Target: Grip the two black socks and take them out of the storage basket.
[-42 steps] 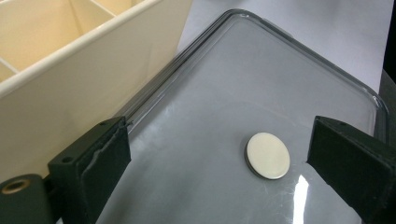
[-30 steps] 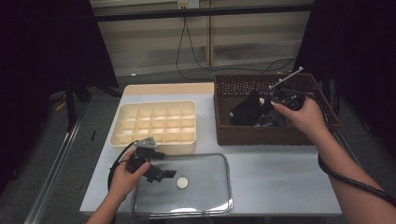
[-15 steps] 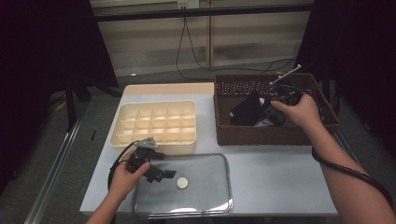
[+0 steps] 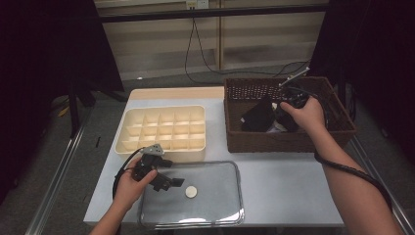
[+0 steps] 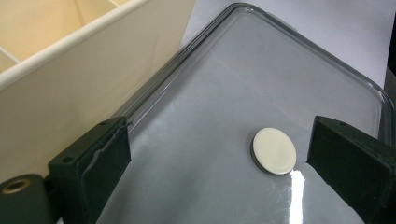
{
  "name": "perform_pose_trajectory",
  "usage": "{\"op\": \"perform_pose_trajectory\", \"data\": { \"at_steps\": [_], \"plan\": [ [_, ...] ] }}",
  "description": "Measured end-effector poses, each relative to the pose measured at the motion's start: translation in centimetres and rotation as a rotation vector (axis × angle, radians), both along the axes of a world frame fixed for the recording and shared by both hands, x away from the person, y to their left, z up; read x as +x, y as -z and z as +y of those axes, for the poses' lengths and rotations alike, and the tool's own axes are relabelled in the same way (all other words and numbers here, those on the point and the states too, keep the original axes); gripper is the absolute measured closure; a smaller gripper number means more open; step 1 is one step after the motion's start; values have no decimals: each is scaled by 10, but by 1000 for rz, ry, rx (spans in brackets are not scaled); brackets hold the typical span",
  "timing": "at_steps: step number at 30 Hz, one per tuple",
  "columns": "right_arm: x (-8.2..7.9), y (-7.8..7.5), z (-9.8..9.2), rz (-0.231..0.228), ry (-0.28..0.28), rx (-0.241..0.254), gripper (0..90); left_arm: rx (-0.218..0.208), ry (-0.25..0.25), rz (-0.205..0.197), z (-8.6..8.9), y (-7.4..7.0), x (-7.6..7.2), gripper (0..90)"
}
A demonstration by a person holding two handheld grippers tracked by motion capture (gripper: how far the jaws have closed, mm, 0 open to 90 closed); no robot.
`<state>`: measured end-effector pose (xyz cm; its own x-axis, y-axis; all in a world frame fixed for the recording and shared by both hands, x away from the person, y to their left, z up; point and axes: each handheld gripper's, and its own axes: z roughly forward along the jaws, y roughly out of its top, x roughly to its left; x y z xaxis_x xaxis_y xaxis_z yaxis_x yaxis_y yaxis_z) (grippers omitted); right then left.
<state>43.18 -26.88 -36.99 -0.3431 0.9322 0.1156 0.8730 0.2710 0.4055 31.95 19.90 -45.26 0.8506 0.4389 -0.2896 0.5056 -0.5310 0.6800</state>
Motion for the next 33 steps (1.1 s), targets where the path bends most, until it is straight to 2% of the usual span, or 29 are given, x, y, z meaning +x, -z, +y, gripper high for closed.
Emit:
{"op": "perform_pose_trajectory", "data": {
  "at_steps": [2,6,11,13,16,18,24,27,29,33],
  "plan": [
    [3,3,0,5,10,1,327,-1,-3,-4,0,0,0,59],
    [9,6,-3,12,32,-9,436,-7,-8,-10,1,-3,-1,60],
    [15,6,-7,31,53,18,685,-14,-9,-8,3,-2,-1,60],
    [15,5,-9,24,49,7,750,-15,-18,-20,4,-3,0,60],
    [14,0,-9,39,48,33,815,-15,-23,-15,4,-2,0,60],
    [12,-4,-11,27,42,37,836,-16,-13,-8,4,-2,0,60],
    [5,-22,-15,37,30,61,856,-11,-17,-12,2,-2,-1,60],
    [1,-33,-18,32,28,78,860,-23,-12,-3,1,-2,-1,60],
    [-2,-42,-20,34,30,71,861,-18,-13,-8,1,-3,-2,60],
    [-7,-58,-23,32,29,109,861,-10,-17,-12,1,-4,-2,60]
  ]
}}
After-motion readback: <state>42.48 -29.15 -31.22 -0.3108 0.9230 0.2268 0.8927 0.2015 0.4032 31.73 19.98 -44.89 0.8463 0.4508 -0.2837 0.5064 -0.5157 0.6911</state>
